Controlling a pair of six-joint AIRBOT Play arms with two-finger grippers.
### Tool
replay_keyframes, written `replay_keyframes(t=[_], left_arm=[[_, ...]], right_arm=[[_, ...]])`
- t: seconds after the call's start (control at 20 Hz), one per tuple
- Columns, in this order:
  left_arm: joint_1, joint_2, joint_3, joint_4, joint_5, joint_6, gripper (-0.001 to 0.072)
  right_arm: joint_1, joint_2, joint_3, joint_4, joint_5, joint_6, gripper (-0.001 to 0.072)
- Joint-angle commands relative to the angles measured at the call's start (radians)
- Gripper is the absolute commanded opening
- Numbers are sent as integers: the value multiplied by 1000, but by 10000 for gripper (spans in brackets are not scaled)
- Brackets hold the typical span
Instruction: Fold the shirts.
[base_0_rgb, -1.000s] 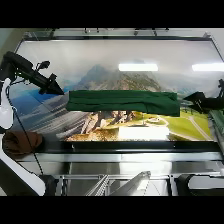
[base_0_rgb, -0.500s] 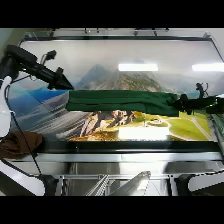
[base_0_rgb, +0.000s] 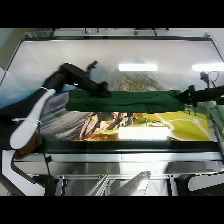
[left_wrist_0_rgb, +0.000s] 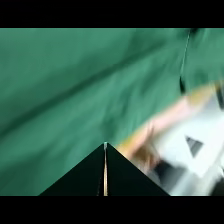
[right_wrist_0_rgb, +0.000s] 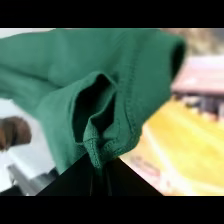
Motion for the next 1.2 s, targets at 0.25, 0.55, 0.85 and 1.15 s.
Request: replay_keyframes(t=[0.25, 0.55, 0.85, 1.15], left_arm=[[-229, -283, 308, 165, -19, -187, 23], [-275, -389, 462, 182, 84, -235, 23], [-241, -338, 519, 171, 116, -222, 23], [24, 48, 484, 172, 388, -145, 24]], right_arm=[[-103, 60, 56, -6, 177, 5, 27], [-146, 88, 119, 49, 204, 2, 27], [-89, 111, 118, 175, 262, 6, 27], [280, 177, 118, 327, 138, 6, 27]])
